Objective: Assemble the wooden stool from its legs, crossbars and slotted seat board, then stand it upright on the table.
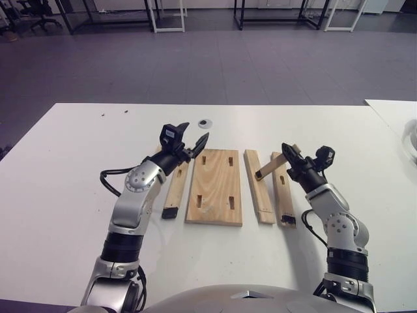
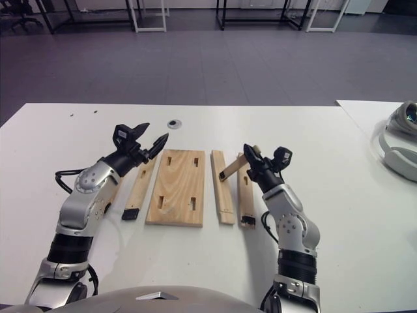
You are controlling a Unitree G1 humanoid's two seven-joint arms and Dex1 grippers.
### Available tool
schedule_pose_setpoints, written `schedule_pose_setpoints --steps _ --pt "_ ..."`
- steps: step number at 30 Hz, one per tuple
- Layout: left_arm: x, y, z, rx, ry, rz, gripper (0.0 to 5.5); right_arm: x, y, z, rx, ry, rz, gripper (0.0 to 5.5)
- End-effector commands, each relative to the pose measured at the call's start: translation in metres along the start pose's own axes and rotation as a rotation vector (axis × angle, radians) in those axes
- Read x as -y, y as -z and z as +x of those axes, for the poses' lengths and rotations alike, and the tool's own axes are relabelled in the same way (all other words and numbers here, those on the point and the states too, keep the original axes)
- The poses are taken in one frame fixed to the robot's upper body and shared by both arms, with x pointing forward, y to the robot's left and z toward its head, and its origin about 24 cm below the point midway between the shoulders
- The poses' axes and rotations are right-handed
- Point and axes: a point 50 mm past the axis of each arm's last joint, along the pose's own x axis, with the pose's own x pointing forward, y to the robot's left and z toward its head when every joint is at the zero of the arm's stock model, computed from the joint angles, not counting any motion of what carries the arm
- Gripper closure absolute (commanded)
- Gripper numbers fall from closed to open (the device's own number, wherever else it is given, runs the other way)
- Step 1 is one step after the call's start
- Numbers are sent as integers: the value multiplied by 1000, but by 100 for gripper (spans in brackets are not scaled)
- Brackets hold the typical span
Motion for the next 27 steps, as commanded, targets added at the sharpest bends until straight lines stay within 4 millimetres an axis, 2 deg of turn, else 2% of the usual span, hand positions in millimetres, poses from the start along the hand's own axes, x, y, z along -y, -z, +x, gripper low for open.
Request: schedule_pose_setpoints --steps 1,5,11,16,18,21,22,23,27 --pt "-1 3 -2 -19 -18 5 196 7 6 -2 -10 40 -33 508" --pt "-1 4 -4 -27 -25 5 196 9 9 -7 -37 37 -212 508" --pt "-4 4 -6 -32 -33 12 196 32 42 -32 -233 8 -518 508" --pt "-1 7 -6 -43 -27 14 196 37 63 -39 -381 -83 -602 508" --pt "0 7 -6 -46 -23 16 196 36 60 -40 -377 -112 -597 508" --pt "0 7 -7 -47 -26 16 196 20 34 -30 -263 -193 -571 508" --pt "0 7 -7 -47 -27 16 196 14 24 -24 -224 -221 -568 472" --pt "0 7 -7 -46 -28 15 196 8 15 -19 -189 -240 -563 467" --pt "0 8 -6 -42 -37 13 196 -1 -3 -10 -174 -248 -591 388"
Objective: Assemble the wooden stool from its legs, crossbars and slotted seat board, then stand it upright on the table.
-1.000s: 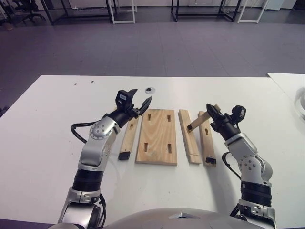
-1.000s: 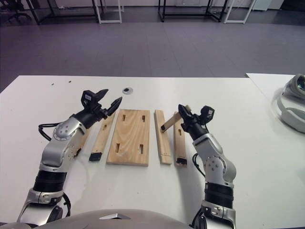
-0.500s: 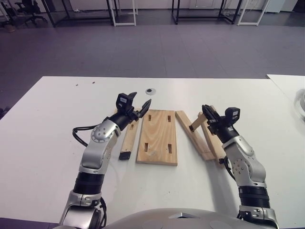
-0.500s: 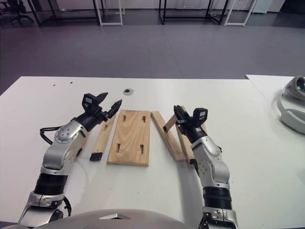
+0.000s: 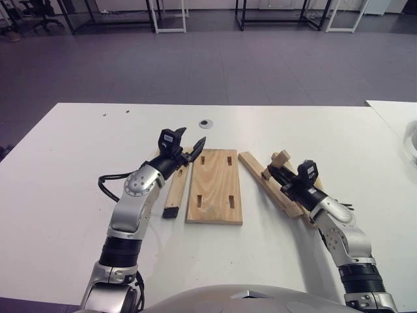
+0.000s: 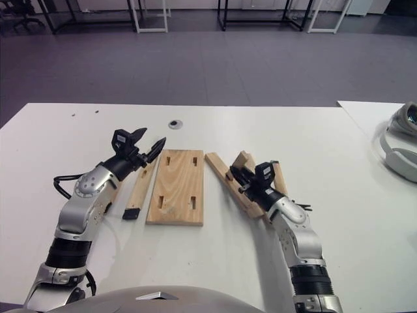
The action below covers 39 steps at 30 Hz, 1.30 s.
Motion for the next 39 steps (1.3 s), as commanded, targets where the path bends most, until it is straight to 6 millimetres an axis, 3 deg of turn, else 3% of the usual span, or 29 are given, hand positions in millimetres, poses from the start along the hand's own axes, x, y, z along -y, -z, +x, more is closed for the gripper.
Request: schedule_pose_setpoints --steps 1,7,10,14,19,22,24,25,29,32,34,36,39 --pt "0 0 -1 -11 -13 17 196 6 -21 6 -15 -5 -60 370" --pt "1 2 -1 -8 -30 12 196 6 -3 -12 -355 -57 -80 251" --pt "2 3 -1 -9 -37 9 196 3 1 -16 -445 -67 -80 183" --pt "3 4 0 -11 -42 10 196 3 10 -17 -571 -24 -118 183" --pt "4 3 1 -8 -49 17 196 4 14 -16 -642 1 -155 277" --pt "4 -1 3 0 -51 25 196 4 10 -11 -625 40 -134 342" --pt "7 -6 6 11 -50 -3 196 -1 -4 -3 -543 33 -89 342" --pt "8 -8 7 19 -46 -38 196 -3 -13 0 -493 18 -90 342" --pt "25 -19 15 109 -28 -534 126 -20 -62 10 -269 -110 -123 342" --pt "38 -16 18 60 15 -826 100 -38 -78 13 -204 -238 -191 342" --pt "44 -27 21 91 73 -981 100 -54 -85 14 -173 -334 -234 342" --pt "42 -39 23 146 111 -1055 100 -68 -90 14 -144 -418 -285 342" --pt "42 -42 23 145 124 -1056 125 -75 -92 15 -119 -456 -305 342"
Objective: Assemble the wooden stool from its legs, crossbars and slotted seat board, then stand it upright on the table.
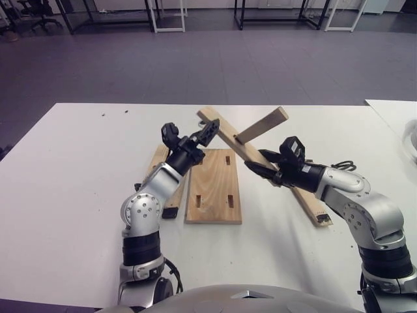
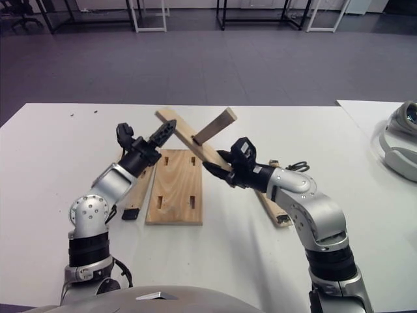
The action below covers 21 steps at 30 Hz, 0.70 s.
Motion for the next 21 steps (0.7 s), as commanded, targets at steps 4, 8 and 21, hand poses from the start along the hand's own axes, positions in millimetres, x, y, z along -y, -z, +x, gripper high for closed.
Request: schedule_pose_setpoints --steps 4,8,21 --pt "12 4 -2 14 52 -99 207 -6 -8 5 25 -37 -76 342" --pt "13 2 -11 42 73 -206 285 -7 -7 7 28 -39 -93 342" --pt "6 6 -16 9 31 -274 439 -11 -8 10 52 -52 -120 305"
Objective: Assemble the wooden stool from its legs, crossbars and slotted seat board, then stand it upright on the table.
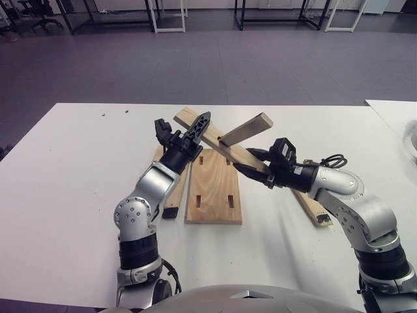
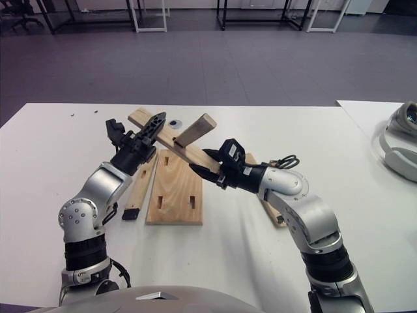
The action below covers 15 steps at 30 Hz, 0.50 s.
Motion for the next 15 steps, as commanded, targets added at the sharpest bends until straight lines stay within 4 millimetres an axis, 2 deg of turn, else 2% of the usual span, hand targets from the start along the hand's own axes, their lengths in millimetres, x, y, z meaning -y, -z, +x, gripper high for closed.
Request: schedule_pose_setpoints --steps 1,3,5,8,11,15 --pt "-2 6 -4 2 -20 -57 442 -3 -5 3 24 -10 -30 294" --pt "-7 -2 -16 57 -90 -28 448 -3 0 -1 -1 9 -25 254" --pt "-10 -16 -38 126 -179 39 448 1 8 -10 -47 46 -11 251" --pt "-8 -36 -70 199 -294 115 448 7 35 -26 -191 138 23 251" --pt "-4 -41 -87 194 -360 158 448 3 73 -33 -357 184 33 251" --pt "-14 -41 -97 115 -472 290 448 -12 103 -23 -441 188 49 251"
